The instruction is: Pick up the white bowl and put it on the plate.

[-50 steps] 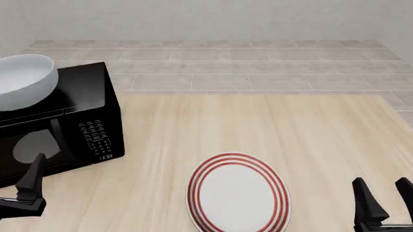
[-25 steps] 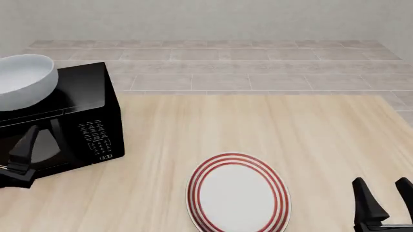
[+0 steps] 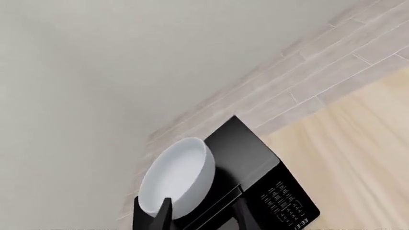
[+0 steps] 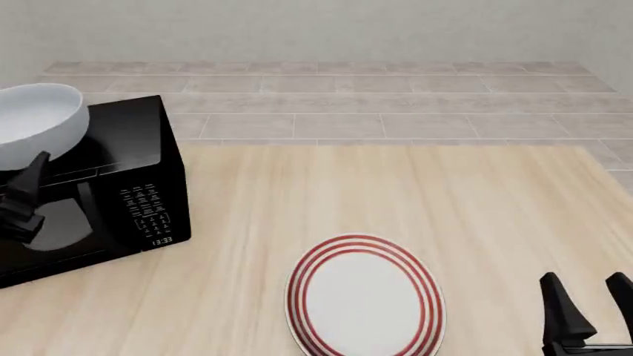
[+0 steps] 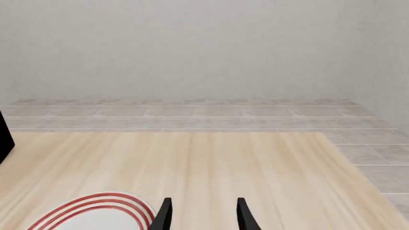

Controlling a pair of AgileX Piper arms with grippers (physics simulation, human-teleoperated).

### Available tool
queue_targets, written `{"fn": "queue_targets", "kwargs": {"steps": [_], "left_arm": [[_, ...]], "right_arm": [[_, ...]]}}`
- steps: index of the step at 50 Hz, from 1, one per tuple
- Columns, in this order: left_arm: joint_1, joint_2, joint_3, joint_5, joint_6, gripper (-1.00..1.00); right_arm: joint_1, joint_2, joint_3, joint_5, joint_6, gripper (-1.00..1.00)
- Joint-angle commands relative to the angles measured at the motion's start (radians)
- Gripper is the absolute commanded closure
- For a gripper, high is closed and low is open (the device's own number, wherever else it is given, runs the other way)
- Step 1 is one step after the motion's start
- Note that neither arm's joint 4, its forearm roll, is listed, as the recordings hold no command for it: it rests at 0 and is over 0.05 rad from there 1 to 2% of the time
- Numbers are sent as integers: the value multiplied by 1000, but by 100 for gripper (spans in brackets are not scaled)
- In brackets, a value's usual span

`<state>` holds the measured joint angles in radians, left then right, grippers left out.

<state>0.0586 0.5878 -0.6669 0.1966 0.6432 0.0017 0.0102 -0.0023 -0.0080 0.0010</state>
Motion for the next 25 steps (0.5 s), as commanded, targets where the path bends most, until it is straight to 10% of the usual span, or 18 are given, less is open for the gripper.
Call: {"fn": "queue_targets", "kwargs": {"steps": [1,25], "left_arm": [[35,77,-67,9,59,-100],[58,158,-92,25,169,-100]], "right_arm": [[-2,0,0,2,-1,-100],[-2,0,0,2,-1,-100]]}}
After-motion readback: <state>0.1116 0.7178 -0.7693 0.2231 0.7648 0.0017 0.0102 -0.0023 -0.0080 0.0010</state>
